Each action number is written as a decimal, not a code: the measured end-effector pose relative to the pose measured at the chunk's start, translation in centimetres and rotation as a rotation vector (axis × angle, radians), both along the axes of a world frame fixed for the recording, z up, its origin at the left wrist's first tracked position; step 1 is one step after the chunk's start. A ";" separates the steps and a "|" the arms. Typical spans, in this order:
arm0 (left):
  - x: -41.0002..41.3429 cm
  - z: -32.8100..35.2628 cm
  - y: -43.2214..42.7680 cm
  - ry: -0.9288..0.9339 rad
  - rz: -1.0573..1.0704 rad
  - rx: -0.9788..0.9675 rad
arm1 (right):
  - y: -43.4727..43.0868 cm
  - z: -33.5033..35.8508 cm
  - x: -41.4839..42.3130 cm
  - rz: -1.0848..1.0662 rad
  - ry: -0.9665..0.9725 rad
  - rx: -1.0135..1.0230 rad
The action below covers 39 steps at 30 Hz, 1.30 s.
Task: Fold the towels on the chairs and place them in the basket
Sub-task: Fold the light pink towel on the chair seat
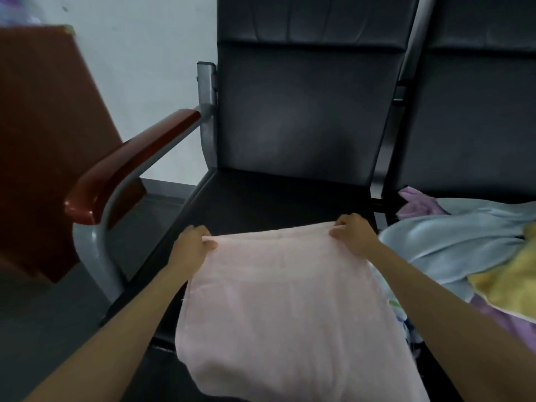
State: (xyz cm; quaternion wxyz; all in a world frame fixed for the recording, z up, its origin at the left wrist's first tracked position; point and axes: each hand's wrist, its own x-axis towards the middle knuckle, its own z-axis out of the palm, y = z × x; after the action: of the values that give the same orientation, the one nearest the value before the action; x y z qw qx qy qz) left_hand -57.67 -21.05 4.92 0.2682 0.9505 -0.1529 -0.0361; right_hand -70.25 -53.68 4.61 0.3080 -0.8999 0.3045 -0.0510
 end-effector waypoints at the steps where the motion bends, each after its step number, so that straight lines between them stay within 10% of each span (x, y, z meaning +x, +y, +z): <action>1: 0.2 0.0 -0.1 0.010 -0.012 -0.001 | -0.4 -0.2 0.0 0.027 0.005 -0.009; 12: -0.3 0.7 -0.2 0.096 -0.060 0.127 | -0.1 1.7 0.5 0.264 0.259 -0.167; 24: -6.8 7.4 6.4 -0.069 -0.015 -0.250 | 5.2 10.5 -7.1 0.472 0.099 -0.605; 39: -19.6 23.3 10.3 -0.354 -0.064 -0.518 | 10.4 28.6 -24.6 0.323 -0.062 -0.533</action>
State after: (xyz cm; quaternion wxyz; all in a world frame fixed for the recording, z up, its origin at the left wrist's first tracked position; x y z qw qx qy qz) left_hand -77.28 -10.72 28.26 0.4692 0.8368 -0.2313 0.1617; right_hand -94.88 -43.30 33.18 0.0743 -0.9837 0.1239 -0.1070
